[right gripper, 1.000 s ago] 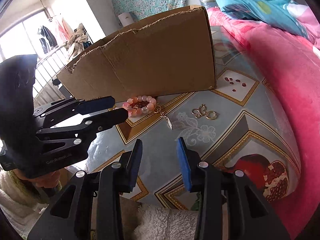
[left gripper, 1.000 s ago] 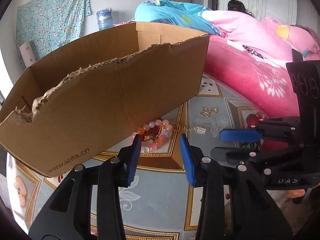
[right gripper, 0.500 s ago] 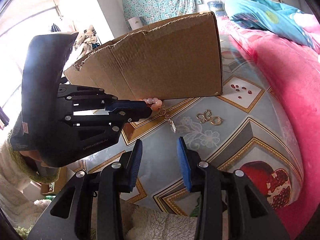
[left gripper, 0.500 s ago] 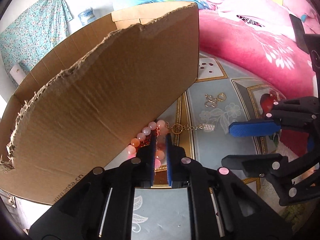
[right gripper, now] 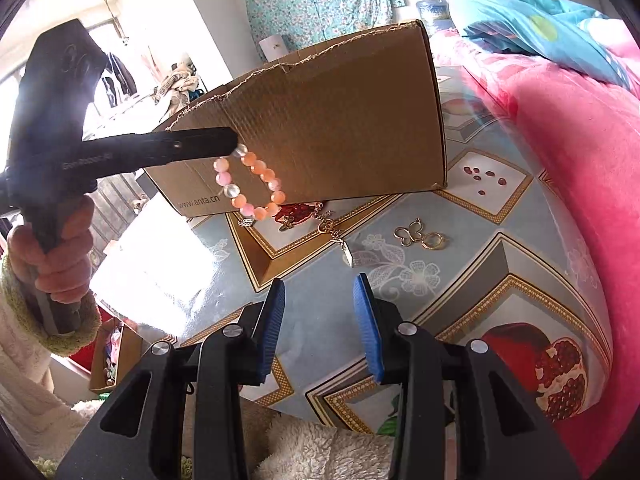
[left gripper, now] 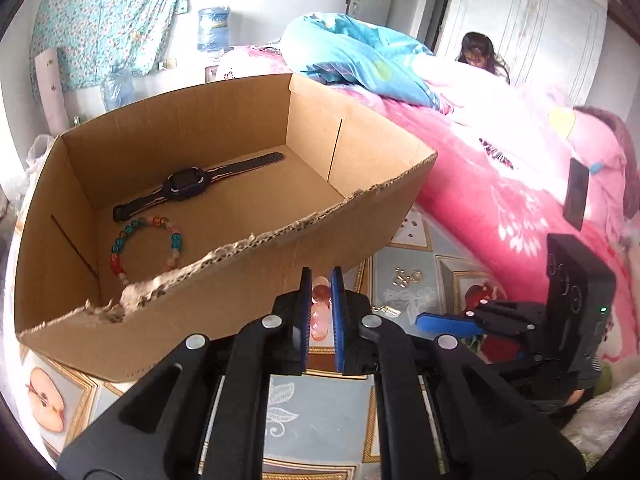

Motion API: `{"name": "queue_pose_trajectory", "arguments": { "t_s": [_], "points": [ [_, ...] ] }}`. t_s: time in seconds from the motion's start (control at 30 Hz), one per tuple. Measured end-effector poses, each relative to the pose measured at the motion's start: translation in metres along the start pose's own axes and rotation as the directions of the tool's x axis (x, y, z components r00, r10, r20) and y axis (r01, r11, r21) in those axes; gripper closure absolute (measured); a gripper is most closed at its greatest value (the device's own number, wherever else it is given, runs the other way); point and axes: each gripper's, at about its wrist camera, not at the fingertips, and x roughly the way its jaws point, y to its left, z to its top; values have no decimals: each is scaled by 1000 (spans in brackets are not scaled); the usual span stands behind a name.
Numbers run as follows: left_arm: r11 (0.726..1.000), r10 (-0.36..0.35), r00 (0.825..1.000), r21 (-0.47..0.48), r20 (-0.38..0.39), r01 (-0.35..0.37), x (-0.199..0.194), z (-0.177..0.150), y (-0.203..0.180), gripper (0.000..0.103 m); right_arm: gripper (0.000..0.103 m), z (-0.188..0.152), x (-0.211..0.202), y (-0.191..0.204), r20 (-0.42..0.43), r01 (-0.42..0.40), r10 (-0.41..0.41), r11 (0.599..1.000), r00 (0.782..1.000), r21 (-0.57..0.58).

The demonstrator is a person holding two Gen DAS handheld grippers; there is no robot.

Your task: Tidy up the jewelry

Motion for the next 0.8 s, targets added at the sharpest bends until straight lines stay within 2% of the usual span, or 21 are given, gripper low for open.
{"name": "queue_pose_trajectory", "arguments": {
  "t_s": [0.07,0.13,0.33,0.5,0.6,0.67,0.8],
  "points": [
    [997,-40,999,-70,7,41,-12,-5,7,95,67,0,0,0,0,1,-1,1000,1000,4],
    [990,-53,999,-133,4,53,-21,-15,15,95,67,-1,0,3,-1,9,-9,1000,1000,0],
    [963,-1,999,-270,-47,-12,-24,-49,46,94,67,-4,-1,7,4,28,-28,1000,1000,-10],
    [950,98,993,-289,-71,-115,-24,-66,65,94,67,-5,-1,12,8,53,-52,998,999,-18],
    [947,168,983,-266,-72,-182,-26,-68,65,92,66,-6,-1,14,8,57,-57,998,998,-16],
    [944,196,979,-260,-49,-202,-33,-69,66,85,63,-6,-2,16,8,58,-58,998,998,-18],
    [948,211,977,-243,-14,-208,-37,-66,63,84,61,-6,-1,21,4,80,-80,996,997,-37]
  ]
}}
